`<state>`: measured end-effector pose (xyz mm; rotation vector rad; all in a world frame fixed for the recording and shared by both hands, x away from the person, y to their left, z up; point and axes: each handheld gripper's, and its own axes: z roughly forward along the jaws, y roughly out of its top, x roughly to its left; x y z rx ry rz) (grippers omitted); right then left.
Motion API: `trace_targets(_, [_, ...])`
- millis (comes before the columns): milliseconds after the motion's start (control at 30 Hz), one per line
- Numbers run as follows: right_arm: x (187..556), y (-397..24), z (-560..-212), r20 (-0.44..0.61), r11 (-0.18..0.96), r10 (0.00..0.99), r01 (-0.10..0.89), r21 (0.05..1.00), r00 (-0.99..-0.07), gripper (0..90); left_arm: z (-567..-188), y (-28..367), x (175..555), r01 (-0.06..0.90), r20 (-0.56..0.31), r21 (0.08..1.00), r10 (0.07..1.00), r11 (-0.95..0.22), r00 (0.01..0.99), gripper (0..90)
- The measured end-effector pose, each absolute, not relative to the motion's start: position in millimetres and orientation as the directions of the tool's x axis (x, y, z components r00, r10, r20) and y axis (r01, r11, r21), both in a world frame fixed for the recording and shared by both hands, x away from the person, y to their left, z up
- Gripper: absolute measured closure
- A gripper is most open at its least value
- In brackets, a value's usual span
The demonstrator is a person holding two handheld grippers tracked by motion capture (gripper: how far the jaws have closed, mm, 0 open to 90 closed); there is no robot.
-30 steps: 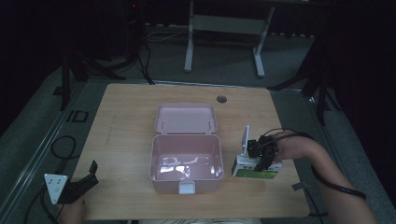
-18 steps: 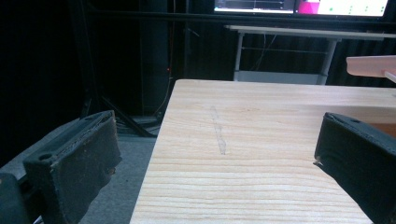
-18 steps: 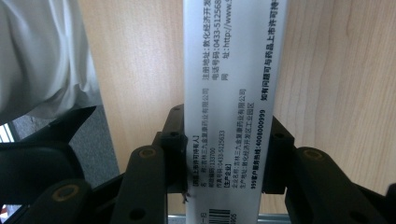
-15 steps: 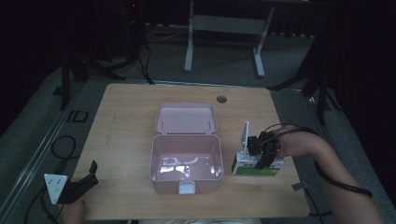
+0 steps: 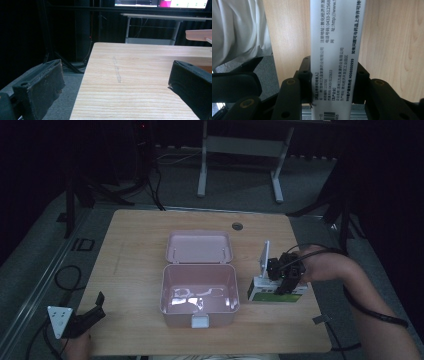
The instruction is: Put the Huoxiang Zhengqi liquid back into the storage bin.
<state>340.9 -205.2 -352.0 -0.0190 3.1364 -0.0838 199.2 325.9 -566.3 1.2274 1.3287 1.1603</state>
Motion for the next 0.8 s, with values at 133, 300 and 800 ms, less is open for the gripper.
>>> trace_targets(133, [341.2, -204.3, -342.1, -0.018, 0.999, -0.003, -0.002, -0.053, -1.000, 61.7, -566.3, 325.9, 199.3, 0.093, -0.041, 0.995, 0.998, 0.045, -0.042, 0.2])
trace_targets(300, [341.8, -200.8, -331.4, -0.010, 0.999, -0.005, -0.005, -0.035, -1.000, 61.7, -566.3, 325.7, 199.5, 0.094, -0.040, 0.995, 0.998, 0.044, -0.042, 0.2])
trace_targets(800, [343.2, -163.1, -317.2, -0.018, 0.999, -0.047, -0.046, -0.022, -0.999, 61.7, -566.4, 326.3, 199.1, 0.091, -0.044, 0.995, 0.998, 0.048, -0.039, 0.2])
